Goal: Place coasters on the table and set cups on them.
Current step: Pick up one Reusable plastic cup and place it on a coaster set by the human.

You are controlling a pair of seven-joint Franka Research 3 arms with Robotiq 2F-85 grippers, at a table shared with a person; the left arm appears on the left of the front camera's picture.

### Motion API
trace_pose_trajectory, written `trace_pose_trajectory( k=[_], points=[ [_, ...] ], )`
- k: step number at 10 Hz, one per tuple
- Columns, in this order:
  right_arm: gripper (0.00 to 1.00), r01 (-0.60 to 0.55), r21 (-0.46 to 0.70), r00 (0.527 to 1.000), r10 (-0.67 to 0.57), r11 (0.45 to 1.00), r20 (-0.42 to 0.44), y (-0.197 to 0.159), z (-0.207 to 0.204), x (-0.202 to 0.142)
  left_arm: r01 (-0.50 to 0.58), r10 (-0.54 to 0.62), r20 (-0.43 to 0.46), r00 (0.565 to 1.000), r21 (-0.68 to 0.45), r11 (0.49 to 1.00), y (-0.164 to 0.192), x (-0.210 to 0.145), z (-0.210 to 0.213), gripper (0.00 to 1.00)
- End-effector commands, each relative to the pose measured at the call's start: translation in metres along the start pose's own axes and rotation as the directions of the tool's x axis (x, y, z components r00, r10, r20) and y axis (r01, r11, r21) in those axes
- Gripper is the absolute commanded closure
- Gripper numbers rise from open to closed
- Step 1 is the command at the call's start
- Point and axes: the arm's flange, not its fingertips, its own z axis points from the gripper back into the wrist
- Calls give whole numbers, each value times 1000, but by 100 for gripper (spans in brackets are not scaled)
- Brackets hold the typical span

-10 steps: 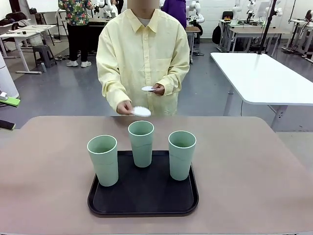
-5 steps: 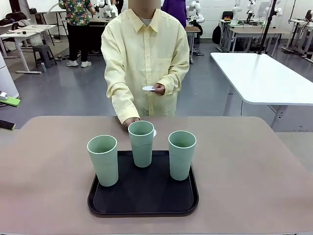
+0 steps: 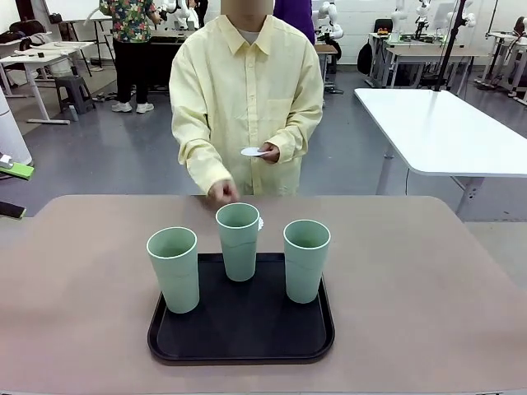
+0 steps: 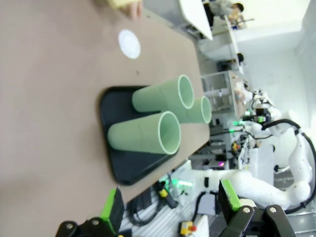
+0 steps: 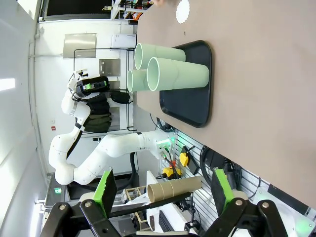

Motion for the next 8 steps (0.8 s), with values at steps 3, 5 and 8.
trace_pose_trajectory(
  k=[3,5,8],
  points=[
    [0,-4,6,1000,4,1000,0,0,0,0,13,-13,1,1000,-17,1000,3,-1,2,0],
    [0,-4,6,1000,4,1000,0,0,0,0,13,-13,1,1000,-17,1000,3,-1,2,0],
    [0,-4,6,1000,4,1000,0,0,0,0,517,-499,-136,856,234,823,-21,19,-28,0]
  ],
)
